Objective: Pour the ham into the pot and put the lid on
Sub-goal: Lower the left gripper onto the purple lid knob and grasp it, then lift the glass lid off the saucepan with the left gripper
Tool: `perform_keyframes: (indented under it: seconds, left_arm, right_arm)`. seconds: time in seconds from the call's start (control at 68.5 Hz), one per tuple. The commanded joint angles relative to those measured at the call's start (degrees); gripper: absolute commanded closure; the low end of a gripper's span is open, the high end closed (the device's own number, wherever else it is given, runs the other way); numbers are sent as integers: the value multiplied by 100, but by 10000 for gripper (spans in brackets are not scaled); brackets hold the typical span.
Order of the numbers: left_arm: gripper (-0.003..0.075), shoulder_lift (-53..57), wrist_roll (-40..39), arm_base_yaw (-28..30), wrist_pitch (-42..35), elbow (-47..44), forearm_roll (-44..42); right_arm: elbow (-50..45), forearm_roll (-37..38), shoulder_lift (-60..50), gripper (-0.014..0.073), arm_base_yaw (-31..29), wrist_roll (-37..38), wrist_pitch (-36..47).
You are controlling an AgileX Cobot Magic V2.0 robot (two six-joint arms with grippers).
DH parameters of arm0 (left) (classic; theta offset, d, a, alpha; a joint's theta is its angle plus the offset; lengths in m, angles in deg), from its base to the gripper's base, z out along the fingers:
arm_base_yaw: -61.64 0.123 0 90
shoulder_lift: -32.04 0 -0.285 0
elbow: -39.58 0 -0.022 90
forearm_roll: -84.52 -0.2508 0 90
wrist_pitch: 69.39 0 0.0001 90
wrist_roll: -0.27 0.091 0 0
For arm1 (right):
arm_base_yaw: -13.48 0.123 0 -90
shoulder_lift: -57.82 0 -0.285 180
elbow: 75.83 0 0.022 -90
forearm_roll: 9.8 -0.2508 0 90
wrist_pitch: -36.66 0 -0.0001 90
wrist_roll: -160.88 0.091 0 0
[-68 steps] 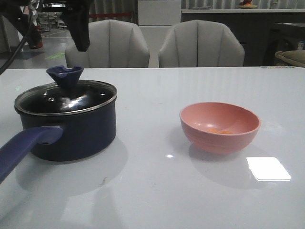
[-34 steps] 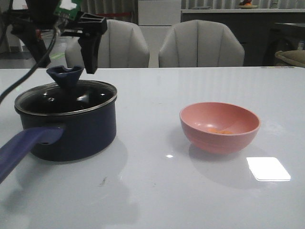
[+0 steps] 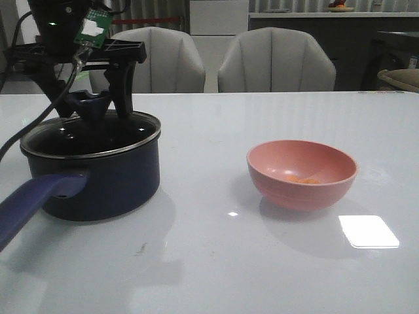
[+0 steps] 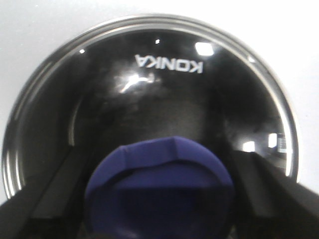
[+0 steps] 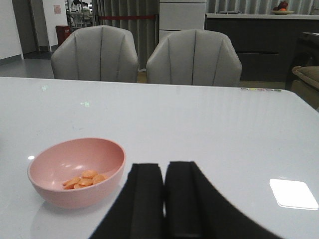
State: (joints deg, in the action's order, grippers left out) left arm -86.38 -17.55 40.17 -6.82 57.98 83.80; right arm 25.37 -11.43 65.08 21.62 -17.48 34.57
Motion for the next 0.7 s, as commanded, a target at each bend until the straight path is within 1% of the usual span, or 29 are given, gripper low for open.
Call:
perform_keyframes:
  seconds: [0.0,0.029,0.058,0.131,0.248,0.336,0.438,0.555,0.599,0.672,0.687]
  left_arm:
    - [393,269,-35,7,-118,189,1]
    - [440,269,-35,7,-87,237,1]
    - [468,269,-35,7,-58,287,1]
    - [505,295,-35,7,27,464,1]
    - [505,476,-35,7,85,732,-198]
    - [505,680,-7,7,98,734,-464]
    - [505,872,447,83,323,734,-634]
    - [505,1085,816,456,546,590,-646]
    - [505,1205,896,737,544,450,-646]
    - [505,1328,981,1012,504,291,-624]
    - [505,1388,1015,1182,486,201,-624]
  right_arm:
    - [35,71,-122,428,-22,-4,507]
    - [35,71,-122,428,-22,-4,507]
    - [35,71,-122,428,-22,-4,507]
    - [35,71,-122,428,-22,-4,507]
    - [35,71,-122,428,-22,-4,507]
    - [35,71,-122,428,-22,-4,507]
    - [35,71,-122,428,-22,-4,507]
    - [35,71,-122,428,-22,-4,507]
    - [35,71,-122,428,-22,-4,507]
    - [35,71,-122,428,-22,-4,507]
    - [35,71,-122,428,-22,-4,507]
